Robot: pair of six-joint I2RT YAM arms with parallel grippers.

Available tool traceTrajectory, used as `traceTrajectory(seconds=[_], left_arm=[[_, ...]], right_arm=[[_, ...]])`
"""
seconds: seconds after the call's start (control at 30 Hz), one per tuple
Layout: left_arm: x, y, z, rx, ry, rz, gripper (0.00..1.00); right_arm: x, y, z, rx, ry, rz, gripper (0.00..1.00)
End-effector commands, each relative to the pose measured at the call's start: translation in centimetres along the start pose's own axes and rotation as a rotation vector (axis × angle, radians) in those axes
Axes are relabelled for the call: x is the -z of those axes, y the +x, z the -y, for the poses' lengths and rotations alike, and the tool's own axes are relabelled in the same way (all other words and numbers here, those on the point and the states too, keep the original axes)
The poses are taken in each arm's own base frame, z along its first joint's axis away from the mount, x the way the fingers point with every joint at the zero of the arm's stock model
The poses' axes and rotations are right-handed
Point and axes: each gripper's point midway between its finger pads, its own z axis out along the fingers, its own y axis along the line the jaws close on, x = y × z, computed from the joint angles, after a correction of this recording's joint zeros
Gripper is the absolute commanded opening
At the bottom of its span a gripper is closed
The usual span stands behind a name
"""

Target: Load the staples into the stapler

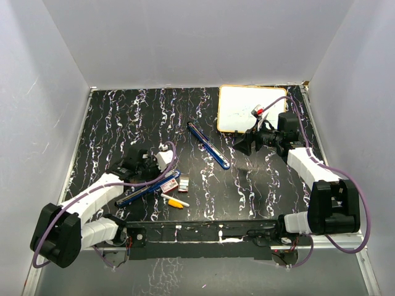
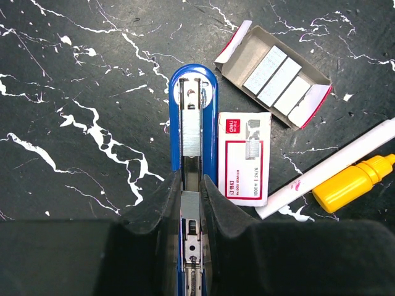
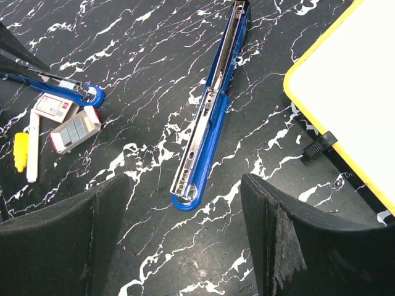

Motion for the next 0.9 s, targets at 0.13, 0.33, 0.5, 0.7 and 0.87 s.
traceTrajectory(seconds=[0.13, 0.33, 0.5, 0.7, 0.87], left_arm=[[0.41, -0.75, 0.48, -0.006, 0.023, 0.058, 0.01], [0.33, -0.53, 0.58, -0.009, 0.027, 0.063, 0.01], [0.33, -0.48, 0.51, -0.01, 0.022, 0.068, 0.01], [0.39, -0.29, 0.57, -0.01, 0.025, 0.068, 0.01], [0.5, -0.17, 0.47, -0.005, 0.019, 0.07, 0.02]], right_arm=[[0.39, -1.96, -0.3, 0.066, -0.01, 0.059, 0.76], [0.45, -2.04, -0.33, 0.07, -0.008, 0.062, 0.76], [0.45, -2.0, -0.34, 0.069, -0.009, 0.061, 0.76], [0.51, -2.0, -0.35, 0.07, -0.007, 0.063, 0.76], [0.49, -1.98, -0.32, 0.07, -0.007, 0.063, 0.76]])
